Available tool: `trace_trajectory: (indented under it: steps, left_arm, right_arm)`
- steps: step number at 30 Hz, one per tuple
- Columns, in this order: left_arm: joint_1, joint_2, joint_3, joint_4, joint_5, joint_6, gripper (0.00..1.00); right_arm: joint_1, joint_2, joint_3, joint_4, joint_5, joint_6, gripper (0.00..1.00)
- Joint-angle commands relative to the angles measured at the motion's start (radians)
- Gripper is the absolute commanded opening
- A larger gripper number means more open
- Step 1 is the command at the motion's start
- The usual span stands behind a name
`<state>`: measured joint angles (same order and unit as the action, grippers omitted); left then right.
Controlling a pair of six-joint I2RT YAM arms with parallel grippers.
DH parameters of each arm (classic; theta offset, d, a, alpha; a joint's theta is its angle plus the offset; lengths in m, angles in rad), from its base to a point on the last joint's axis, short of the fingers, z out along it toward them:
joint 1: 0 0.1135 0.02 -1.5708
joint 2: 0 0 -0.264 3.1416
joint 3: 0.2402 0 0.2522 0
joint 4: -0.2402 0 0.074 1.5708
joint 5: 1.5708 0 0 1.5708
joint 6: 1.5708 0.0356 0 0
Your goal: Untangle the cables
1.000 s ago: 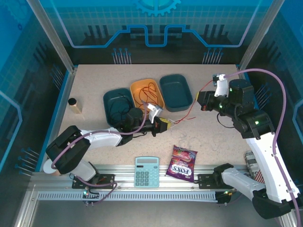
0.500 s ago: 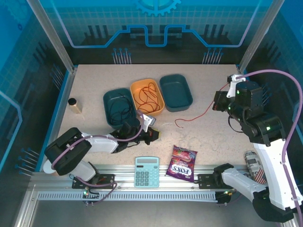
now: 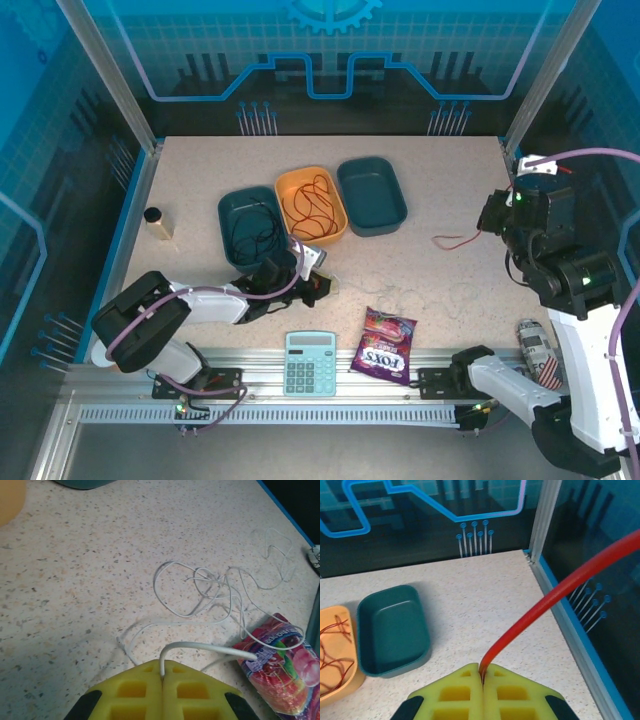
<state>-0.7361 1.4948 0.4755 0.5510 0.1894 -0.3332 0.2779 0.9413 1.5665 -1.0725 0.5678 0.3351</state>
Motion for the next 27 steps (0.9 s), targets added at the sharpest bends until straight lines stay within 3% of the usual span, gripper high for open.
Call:
trace_trajectory:
  steps: [1, 4, 8, 10, 14, 22, 25, 27]
  left_arm:
    - [0.001, -0.030, 0.000, -0.029, -0.051, 0.017, 0.00]
    - [0.001, -0.045, 0.000, -0.042, -0.039, 0.027, 0.00]
    - [0.000, -0.072, -0.001, -0.041, -0.052, 0.027, 0.02]
    - [0.001, -0.082, 0.001, -0.036, -0.050, 0.024, 0.18]
    - [0.001, -0.087, 0.008, -0.037, -0.043, 0.014, 0.34]
    - [0.001, -0.088, -0.004, -0.027, -0.039, -0.013, 0.33]
    - [0.001, -0.105, -0.013, -0.023, -0.036, -0.022, 0.28]
    - [0.001, -0.122, -0.023, -0.023, -0.040, -0.025, 0.19]
  right_arm:
    - [-0.016, -0.009, 0.030, -0.020, 0.058, -0.021, 0.00]
    - [-0.018, -0.007, 0.022, 0.005, -0.004, -0.027, 0.00]
    - [-0.016, -0.006, -0.049, 0.127, -0.228, -0.038, 0.00]
    - [-0.013, 0.008, -0.085, 0.198, -0.332, -0.034, 0.00]
    - [0.018, 0.082, -0.103, 0.307, -0.441, -0.019, 0.00]
    - [0.200, 0.306, -0.003, 0.504, -0.455, -0.093, 0.00]
    - [0.248, 0.397, 0.058, 0.560, -0.442, -0.138, 0.00]
    - [0.264, 0.459, 0.096, 0.600, -0.446, -0.161, 0.00]
